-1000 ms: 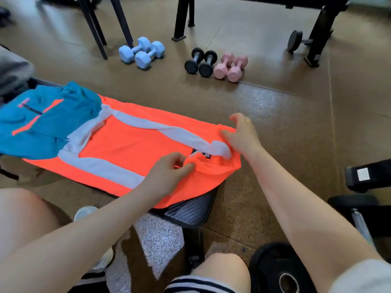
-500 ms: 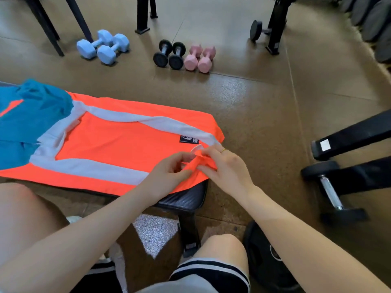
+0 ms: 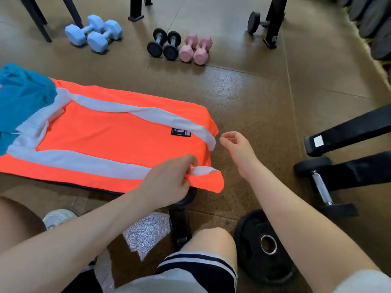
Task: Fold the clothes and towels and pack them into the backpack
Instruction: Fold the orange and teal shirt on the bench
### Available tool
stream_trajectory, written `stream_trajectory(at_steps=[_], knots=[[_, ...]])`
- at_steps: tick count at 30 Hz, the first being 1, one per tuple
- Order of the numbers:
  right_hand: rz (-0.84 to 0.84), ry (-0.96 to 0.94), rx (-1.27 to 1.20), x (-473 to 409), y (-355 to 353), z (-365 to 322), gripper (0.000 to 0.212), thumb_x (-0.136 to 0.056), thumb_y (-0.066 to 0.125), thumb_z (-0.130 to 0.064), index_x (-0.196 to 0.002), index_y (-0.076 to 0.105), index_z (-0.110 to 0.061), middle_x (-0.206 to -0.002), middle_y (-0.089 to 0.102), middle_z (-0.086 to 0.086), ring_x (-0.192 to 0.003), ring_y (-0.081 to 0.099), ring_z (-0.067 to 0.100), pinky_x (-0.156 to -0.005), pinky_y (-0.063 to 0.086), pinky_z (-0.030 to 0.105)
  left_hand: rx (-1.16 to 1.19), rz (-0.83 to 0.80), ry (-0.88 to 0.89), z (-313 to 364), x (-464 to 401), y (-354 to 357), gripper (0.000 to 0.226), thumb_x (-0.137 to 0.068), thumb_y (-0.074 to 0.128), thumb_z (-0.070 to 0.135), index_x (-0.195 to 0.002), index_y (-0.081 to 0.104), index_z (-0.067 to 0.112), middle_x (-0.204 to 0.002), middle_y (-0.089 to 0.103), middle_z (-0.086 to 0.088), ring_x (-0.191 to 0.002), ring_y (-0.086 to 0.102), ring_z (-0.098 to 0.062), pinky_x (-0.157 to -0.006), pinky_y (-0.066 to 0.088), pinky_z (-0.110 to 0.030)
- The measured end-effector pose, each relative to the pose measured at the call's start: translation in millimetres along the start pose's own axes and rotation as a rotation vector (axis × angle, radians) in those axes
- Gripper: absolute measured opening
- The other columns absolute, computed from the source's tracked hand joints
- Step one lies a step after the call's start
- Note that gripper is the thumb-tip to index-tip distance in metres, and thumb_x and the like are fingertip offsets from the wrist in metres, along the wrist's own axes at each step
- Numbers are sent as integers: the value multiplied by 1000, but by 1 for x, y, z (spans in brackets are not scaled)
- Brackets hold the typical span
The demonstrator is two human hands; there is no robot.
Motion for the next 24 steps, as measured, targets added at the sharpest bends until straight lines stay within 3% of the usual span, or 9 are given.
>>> stream_trajectory(at_steps=[3, 5, 8, 11, 14, 17, 19, 21, 24], knots=[[-80, 105, -179, -29, 7, 7, 32, -96, 46, -16, -128, 47, -16, -115, 52, -1, -105, 46, 11, -89, 37, 27, -301, 71, 211, 22, -1, 7, 44, -62, 38, 30, -99, 53, 13, -85, 60, -6, -73, 60, -30, -58, 48, -32], [-161, 134, -232, -47, 18, 6, 40, -98, 42, -21, -137, 38, -22, -124, 49, -3, -111, 45, 10, -97, 32, 32, -438, 65, 328, 25, 0, 13, 46, -64, 48, 43, -100, 49, 15, -85, 58, -4, -67, 57, -26, -53, 46, -28], [-324, 160, -301, -67, 38, 3, 42, -97, 41, -21, -139, 38, -21, -115, 58, -5, -99, 54, 8, -90, 38, 26, -570, 134, 485, 30, 7, 17, 48, -72, 53, 52, -105, 45, 19, -100, 50, -5, -72, 56, -24, -56, 45, -28], [-447, 202, -391, -74, 49, 5, 31, -94, 42, -20, -121, 56, -13, -97, 66, -1, -83, 60, 10, -73, 44, 23, -620, 283, 550, 48, 7, 20, 26, -81, 61, 32, -99, 48, 20, -96, 52, -2, -69, 57, -22, -57, 42, -31], [-479, 240, -373, -77, 45, 13, 15, -92, 47, -20, -86, 61, -20, -66, 67, -9, -62, 58, 6, -65, 39, 24, -667, 232, 541, 57, -5, 33, 30, -73, 69, 30, -92, 50, 17, -76, 60, 4, -63, 57, -18, -53, 41, -28], [-493, 251, -389, -82, 37, 23, 4, -89, 56, -19, -87, 59, -18, -71, 67, -6, -65, 58, 8, -67, 42, 25, -727, 144, 502, 57, -16, 37, 40, -65, 73, 41, -84, 47, 17, -68, 56, 5, -62, 53, -16, -52, 36, -27], [-465, 238, -422, -83, 30, 22, 3, -90, 57, -15, -91, 59, -15, -74, 69, -4, -67, 62, 7, -66, 49, 23, -705, 165, 490, 59, -17, 34, 15, -83, 60, 26, -74, 51, 18, -64, 53, 3, -59, 51, -17, -51, 33, -28], [-378, 165, -393, -83, 19, 13, 5, -90, 57, -12, -86, 57, -16, -69, 68, -4, -60, 61, 4, -61, 50, 23, -604, 195, 445, 57, -13, 26, 21, -91, 47, 19, -73, 57, 17, -66, 56, 1, -60, 53, -19, -53, 34, -29], [-222, -26, -293, -80, -1, -22, 15, -91, 55, -7, -84, 50, -19, -72, 56, -2, -51, 53, -4, -56, 44, 17, -214, 250, 247, 39, -14, -9, 22, -92, 44, 37, -85, 53, 18, -76, 61, -1, -72, 49, -17, -63, 38, -26]])
Point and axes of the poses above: each hand's wrist, its own x-axis away from the middle knuckle, its own y-axis out of the palm, z = x × y, the point moved 7 cm from there along -x, towards the middle knuckle
